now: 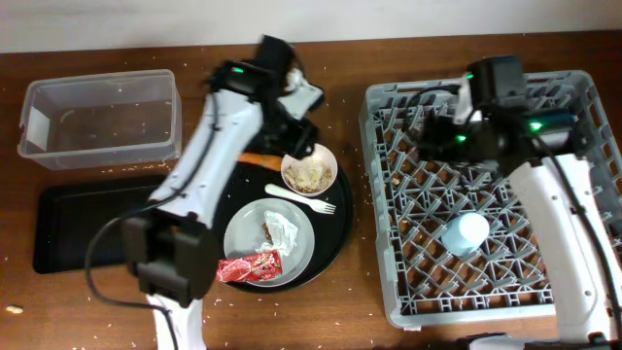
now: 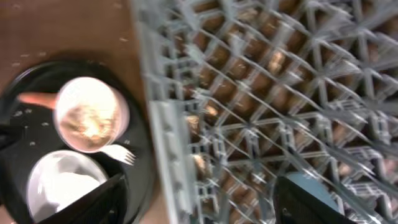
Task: Sort waste into correct bins and load items into the dishwasher rack
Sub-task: 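Grasp the white bowl of food scraps with the left gripper, then carry the white bowl left over the flat black tray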
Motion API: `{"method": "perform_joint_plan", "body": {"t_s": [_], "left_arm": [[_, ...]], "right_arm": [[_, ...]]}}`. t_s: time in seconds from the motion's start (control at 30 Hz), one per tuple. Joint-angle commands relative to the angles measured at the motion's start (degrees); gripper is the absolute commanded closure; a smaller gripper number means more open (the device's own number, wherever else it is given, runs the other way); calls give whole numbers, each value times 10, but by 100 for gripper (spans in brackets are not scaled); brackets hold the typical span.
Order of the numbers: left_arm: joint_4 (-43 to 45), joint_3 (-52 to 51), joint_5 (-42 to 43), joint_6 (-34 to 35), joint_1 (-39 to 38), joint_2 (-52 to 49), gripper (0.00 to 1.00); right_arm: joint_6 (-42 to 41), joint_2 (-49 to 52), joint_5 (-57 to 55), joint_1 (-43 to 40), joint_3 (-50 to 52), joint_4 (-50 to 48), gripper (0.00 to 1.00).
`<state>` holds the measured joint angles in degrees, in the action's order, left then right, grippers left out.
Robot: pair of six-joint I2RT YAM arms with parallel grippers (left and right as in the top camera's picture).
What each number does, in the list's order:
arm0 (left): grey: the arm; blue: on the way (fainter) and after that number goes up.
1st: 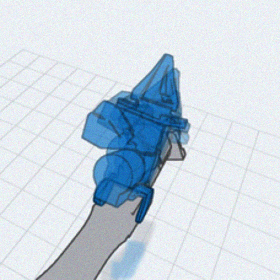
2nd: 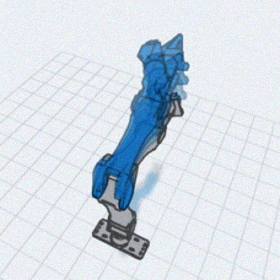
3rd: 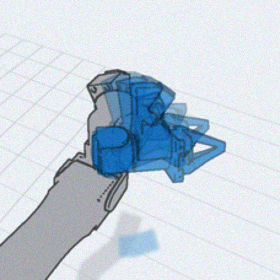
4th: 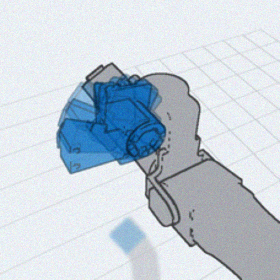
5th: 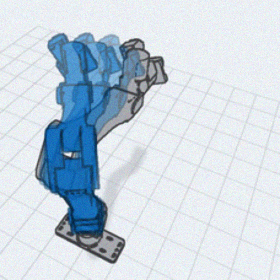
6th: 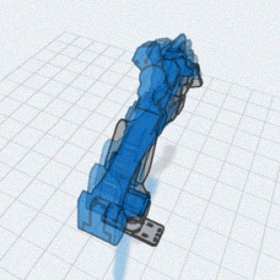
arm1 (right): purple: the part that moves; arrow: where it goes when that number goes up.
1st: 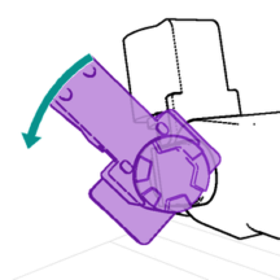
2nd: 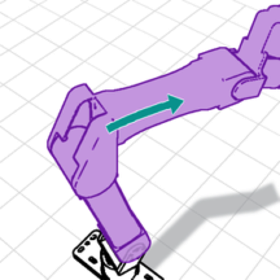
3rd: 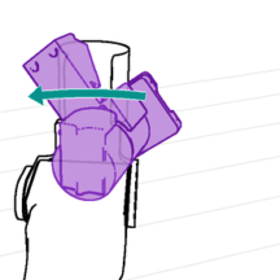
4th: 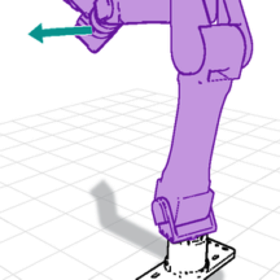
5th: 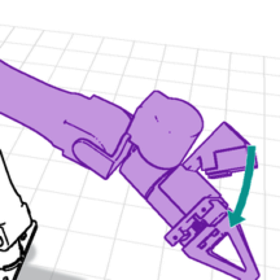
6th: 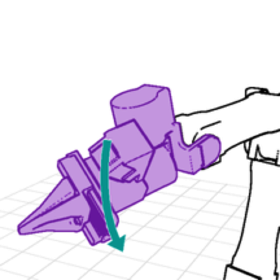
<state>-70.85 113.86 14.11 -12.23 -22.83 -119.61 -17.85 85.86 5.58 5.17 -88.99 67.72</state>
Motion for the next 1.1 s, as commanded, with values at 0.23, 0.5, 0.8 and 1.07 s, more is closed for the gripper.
{"method": "perform_joint_plan", "body": {"t_s": [0.23, 0.5, 0.8, 1.07], "left_arm": [[36, 6, -110, -25, -136, -129, 58], [55, 6, -110, 4, -137, -166, 83], [14, 27, -110, 4, -136, -165, 99], [-216, 261, -141, 104, -92, -163, 99]], "right_arm": [[11, -9, -5, -52, -4, 37, 26], [11, -9, -5, -52, -4, 45, 26], [15, -9, -5, -52, -4, 45, 26], [15, -9, -5, -52, -4, 45, 26]]}}
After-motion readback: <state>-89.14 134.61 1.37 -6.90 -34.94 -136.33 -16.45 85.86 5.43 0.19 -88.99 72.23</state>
